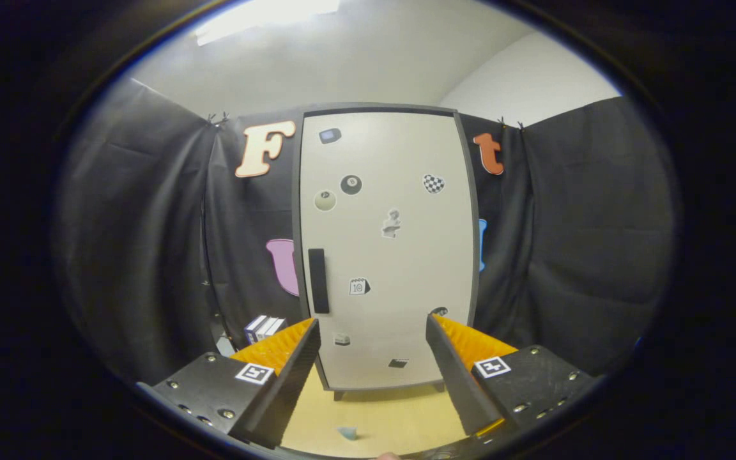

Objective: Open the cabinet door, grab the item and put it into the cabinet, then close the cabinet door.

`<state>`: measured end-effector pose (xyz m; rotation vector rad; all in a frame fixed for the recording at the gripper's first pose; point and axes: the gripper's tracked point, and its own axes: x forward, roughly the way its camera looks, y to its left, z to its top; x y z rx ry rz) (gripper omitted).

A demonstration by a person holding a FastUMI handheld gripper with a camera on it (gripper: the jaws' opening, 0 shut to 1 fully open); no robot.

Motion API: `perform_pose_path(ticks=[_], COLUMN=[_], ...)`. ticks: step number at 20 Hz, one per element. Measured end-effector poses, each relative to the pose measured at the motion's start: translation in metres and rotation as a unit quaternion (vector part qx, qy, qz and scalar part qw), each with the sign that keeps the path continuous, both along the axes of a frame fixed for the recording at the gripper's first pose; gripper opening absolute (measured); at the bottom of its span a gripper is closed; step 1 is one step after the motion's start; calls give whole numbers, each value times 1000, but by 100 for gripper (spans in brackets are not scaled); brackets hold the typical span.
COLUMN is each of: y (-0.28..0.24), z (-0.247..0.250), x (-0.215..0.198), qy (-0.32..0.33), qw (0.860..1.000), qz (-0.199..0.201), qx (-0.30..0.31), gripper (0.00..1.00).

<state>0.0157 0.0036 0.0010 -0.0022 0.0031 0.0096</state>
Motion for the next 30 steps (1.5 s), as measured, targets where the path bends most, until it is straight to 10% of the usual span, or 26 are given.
perform_pose_path(ticks=[26,30], y=[119,115], z=[-37,-36], x=[215,228], qy=[18,15], qw=[997,998], qz=[74,59], qx=[3,10], gripper=[98,60])
